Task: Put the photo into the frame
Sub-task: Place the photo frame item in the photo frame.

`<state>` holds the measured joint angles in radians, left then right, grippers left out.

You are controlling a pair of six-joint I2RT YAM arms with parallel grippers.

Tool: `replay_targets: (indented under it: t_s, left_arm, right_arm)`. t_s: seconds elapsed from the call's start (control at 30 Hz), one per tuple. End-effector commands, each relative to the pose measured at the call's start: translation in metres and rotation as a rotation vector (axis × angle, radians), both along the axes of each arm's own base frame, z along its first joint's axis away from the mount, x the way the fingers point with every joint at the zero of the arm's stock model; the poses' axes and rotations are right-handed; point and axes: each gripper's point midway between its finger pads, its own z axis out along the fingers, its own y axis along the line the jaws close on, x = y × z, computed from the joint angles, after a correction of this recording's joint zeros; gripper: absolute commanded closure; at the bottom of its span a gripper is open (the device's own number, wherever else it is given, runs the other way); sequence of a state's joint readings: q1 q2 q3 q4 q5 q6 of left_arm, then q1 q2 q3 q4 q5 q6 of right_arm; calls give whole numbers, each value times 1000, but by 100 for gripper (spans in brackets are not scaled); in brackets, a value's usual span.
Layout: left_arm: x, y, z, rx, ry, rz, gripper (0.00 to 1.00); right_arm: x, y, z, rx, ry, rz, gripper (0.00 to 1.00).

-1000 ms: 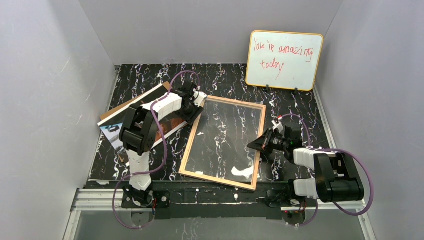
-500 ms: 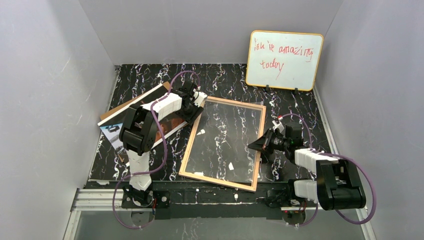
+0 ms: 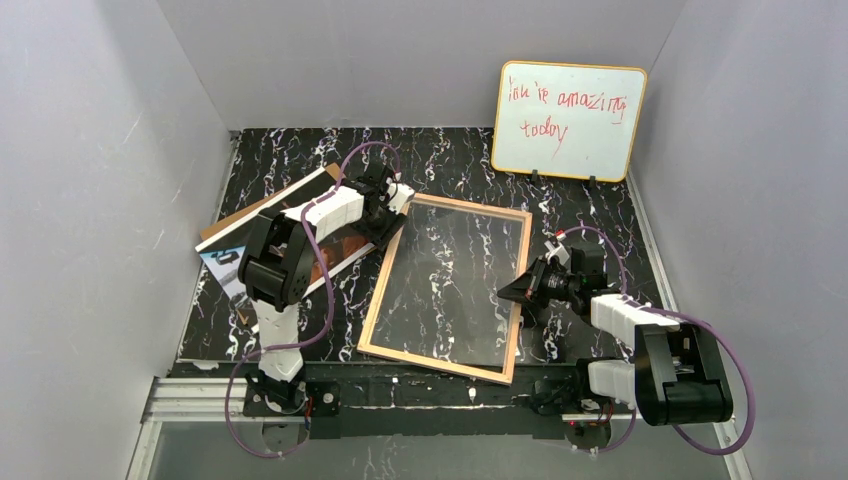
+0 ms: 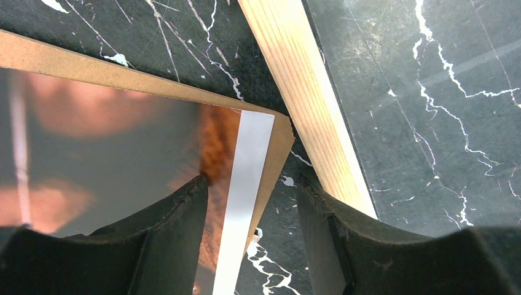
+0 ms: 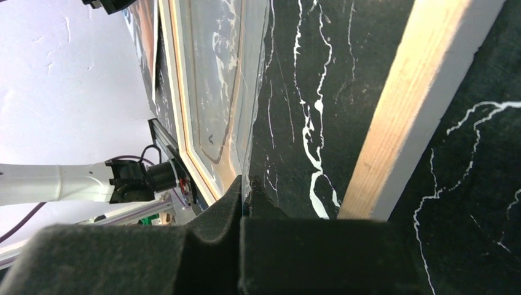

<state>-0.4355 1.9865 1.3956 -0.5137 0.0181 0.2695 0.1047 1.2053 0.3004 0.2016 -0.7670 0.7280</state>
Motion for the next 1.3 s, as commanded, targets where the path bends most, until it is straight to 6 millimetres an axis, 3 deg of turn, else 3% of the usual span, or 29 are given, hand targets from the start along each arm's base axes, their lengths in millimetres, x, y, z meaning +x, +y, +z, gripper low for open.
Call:
replay_targets:
  t_s: [0.0,0.37,0.67,1.27]
  left_arm:
    - [-52,10,-45,55,213,-21,47]
    - [-52,9,-46,53,219,-21,47]
    - [-53,9,-49,53,227,-22,47]
    - [-53,9,-51,58,228,-24,47]
  right_arm:
    - [-1,1,5,-6,-2,28,99]
    - [9,7,17,57,-42,29,99]
    - [-2,13,24,113,-27,90,99]
    - [-5,8,14,-3,-10,133,99]
